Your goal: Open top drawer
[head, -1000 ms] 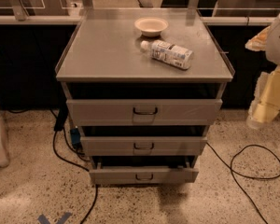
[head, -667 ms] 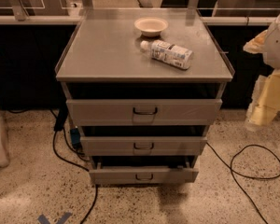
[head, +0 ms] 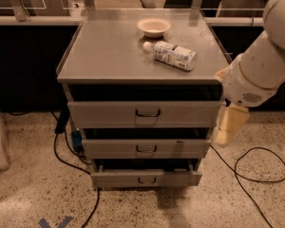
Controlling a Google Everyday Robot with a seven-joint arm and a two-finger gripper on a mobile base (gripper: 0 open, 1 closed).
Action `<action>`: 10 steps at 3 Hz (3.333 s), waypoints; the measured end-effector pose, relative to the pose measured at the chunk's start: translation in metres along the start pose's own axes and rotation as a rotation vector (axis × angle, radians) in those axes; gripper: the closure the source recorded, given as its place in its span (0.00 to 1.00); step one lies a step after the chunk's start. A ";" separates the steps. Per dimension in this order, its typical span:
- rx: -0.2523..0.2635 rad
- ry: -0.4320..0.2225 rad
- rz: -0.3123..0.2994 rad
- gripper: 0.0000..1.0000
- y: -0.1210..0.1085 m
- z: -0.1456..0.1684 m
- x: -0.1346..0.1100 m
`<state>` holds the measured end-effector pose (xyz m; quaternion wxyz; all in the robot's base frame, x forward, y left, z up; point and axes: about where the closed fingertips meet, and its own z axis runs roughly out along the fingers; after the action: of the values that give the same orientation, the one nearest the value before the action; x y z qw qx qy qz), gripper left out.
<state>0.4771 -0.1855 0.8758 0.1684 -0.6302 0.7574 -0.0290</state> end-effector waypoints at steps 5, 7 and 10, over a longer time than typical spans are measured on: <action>-0.075 -0.143 -0.022 0.00 -0.002 0.107 -0.033; -0.054 -0.223 -0.056 0.00 -0.016 0.162 -0.068; -0.069 -0.234 -0.046 0.00 -0.017 0.222 -0.088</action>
Offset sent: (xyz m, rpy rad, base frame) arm 0.0157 0.0166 -0.0350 0.0270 0.0001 0.0239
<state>0.5714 -0.0670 0.6903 0.2329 -0.6520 0.7184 0.0669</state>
